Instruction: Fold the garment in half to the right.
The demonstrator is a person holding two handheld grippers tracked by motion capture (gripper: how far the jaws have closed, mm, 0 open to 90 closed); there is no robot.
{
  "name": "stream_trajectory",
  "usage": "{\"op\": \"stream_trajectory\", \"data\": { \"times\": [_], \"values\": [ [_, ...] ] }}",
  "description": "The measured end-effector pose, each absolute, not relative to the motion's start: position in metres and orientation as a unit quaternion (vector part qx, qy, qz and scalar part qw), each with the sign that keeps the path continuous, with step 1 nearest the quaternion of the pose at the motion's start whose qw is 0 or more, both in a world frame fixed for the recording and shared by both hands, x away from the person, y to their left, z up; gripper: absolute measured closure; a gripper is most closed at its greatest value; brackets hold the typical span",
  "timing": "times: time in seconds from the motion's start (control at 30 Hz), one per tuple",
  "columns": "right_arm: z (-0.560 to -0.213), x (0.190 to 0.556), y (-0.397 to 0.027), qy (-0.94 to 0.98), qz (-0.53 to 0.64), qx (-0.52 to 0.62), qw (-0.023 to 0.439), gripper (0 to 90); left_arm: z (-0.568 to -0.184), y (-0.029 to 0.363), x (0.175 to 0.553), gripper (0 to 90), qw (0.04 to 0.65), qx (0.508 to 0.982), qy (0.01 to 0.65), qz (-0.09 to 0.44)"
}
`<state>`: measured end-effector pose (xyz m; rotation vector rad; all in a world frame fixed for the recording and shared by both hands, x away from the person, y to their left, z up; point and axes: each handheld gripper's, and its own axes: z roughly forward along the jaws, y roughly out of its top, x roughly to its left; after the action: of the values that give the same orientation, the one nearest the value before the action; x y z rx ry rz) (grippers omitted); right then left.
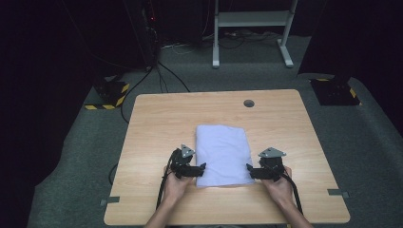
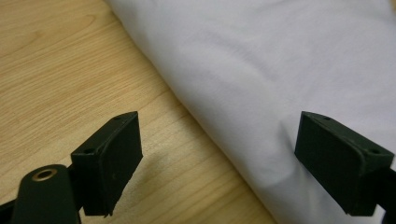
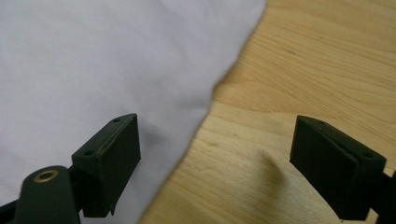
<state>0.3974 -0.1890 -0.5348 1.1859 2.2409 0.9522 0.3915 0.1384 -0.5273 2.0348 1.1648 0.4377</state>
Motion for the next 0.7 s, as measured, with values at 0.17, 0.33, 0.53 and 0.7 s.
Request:
{"op": "stream_trajectory", "data": {
  "times": [0.17,0.33,0.53,0.7],
  "values": [
    [-0.534,0.387,-0.18,0.821,0.349,0.403,0.204,16.2,-0.527,0.124,0.384,14.7,0.359,0.811,0.431,0.168],
    [-0.539,0.382,-0.187,0.824,0.341,0.405,0.201,15.3,-0.535,0.13,0.377,14.6,0.341,0.816,0.434,0.173],
    [-0.533,0.373,-0.19,0.821,0.357,0.396,0.203,15.3,-0.535,0.133,0.363,14.8,0.341,0.817,0.43,0.177],
    [-0.539,0.37,-0.192,0.829,0.345,0.392,0.203,15.0,-0.537,0.138,0.356,15.4,0.336,0.818,0.433,0.173]
  ]
}}
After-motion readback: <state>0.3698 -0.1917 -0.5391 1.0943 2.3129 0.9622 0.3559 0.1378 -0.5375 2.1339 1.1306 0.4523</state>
